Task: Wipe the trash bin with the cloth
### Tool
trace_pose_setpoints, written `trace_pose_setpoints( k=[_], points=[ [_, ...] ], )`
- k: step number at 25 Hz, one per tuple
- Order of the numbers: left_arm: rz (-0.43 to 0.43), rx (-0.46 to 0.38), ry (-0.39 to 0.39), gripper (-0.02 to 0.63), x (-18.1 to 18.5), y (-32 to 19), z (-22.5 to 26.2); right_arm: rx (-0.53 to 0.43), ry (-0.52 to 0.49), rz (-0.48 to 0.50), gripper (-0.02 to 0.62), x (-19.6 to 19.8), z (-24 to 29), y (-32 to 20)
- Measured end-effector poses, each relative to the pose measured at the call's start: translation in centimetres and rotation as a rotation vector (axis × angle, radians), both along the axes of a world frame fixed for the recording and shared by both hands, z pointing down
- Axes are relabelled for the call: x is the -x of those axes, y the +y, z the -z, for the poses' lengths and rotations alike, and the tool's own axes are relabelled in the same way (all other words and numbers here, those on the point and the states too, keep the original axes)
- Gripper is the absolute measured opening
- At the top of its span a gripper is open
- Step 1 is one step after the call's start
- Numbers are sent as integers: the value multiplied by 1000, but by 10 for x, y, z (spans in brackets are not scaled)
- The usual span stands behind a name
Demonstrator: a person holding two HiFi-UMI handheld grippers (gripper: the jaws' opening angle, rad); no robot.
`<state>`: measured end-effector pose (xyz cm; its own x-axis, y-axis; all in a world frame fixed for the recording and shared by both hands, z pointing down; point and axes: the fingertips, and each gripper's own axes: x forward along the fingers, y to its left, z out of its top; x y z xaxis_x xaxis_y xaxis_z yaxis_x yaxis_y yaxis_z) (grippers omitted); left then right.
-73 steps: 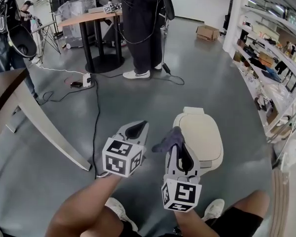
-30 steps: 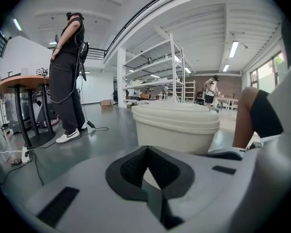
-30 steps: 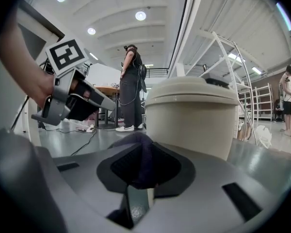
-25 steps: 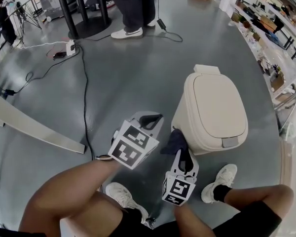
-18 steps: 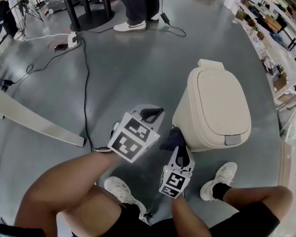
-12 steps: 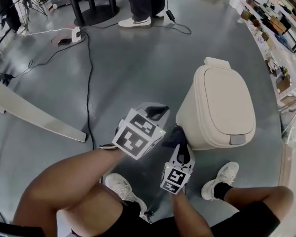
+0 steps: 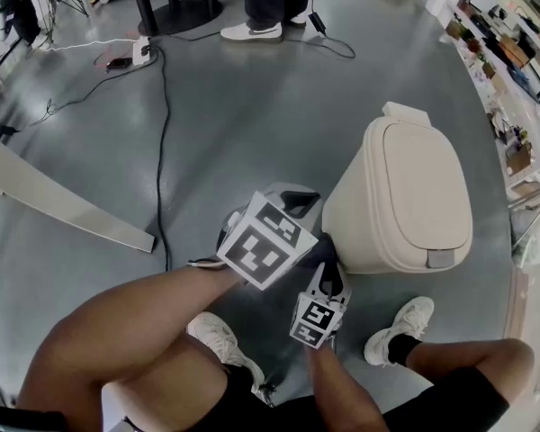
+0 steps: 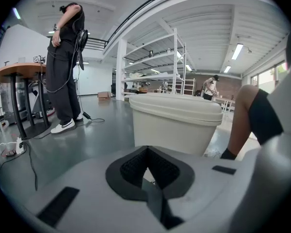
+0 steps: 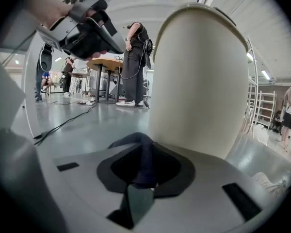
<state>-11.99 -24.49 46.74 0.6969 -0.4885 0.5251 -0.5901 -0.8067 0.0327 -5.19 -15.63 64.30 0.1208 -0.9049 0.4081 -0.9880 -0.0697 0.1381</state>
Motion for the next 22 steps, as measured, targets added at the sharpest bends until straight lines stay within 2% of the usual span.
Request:
trace_pose_setpoints(
  k=[5,11,16,22],
  points=[
    [-14,-13,-12,-3,-3,-5,-2,-31,1,12,67,2,16,-4],
    [2,-5,-15,-3,3,-9,-5,-207,-45,26,67,13,86,-12],
    [-8,-41,-21,-3,8,-7,4,-366,-72,31,67,25,150,-16],
    [-24,-70,-32,-3,11,-1,7,-432,-59,-28,67,20,186,-17]
  ],
)
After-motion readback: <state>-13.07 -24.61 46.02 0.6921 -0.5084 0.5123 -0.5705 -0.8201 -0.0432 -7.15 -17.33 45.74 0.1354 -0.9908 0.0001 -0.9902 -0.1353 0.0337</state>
